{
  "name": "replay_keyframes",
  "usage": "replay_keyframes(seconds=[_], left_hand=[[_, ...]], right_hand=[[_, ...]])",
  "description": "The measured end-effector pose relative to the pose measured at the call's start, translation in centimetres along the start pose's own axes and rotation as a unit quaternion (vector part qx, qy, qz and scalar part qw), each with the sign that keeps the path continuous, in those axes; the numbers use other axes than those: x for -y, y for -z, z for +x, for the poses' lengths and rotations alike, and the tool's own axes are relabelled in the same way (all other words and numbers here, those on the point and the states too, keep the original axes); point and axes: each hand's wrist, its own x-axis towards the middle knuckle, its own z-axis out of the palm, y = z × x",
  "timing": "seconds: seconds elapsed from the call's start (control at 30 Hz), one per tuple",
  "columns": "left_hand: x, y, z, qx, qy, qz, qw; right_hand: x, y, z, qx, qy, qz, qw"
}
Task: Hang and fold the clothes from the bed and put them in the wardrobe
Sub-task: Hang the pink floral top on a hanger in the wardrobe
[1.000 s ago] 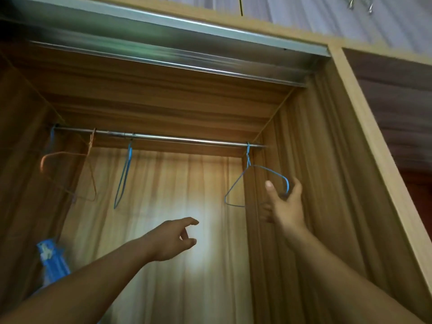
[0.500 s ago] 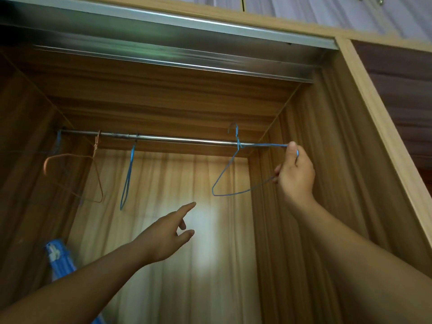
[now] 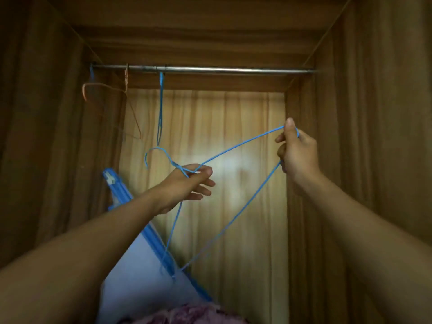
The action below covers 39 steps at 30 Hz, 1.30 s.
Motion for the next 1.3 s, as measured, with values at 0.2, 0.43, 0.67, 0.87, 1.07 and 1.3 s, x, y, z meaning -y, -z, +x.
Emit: replay_keyframes(seconds=[0.2,0.43,0.67,0.87,1.07,1.3], left_hand=[[3.0,2.9,-4.5,-0.04,0.082,-0.058,0.994],[6.4,6.3,-9.3,-0.014,0.183,0.086,0.979],[11.2,5.0,-13.6,0.021,0.275,0.13,0.952],[13.2,2.0,-14.6,0.06,0.303,0.123,0.943],[13.5,-2.6,-13.0,0.001,0.278,0.127,0.952],[14.0,-7.3,-12.7,-0.063,0.214,0.112,0.968]], right_hand=[[-8.7,-0.9,-6.9,0.116,-0.238,-0.058,0.963],[-18.0,-0.4,-17.3,0.425,-0.268,-0.276,0.819],[-25.0,4.7,-23.0,0.63,-0.223,-0.485,0.564],[-24.9,3.5,-19.5,0.473,-0.109,-0.45,0.75],[-20.2,-0.9,-17.2,0.364,-0.048,-0.334,0.868],[-16.1,-3.5,-17.0,0.341,-0.157,-0.135,0.917]])
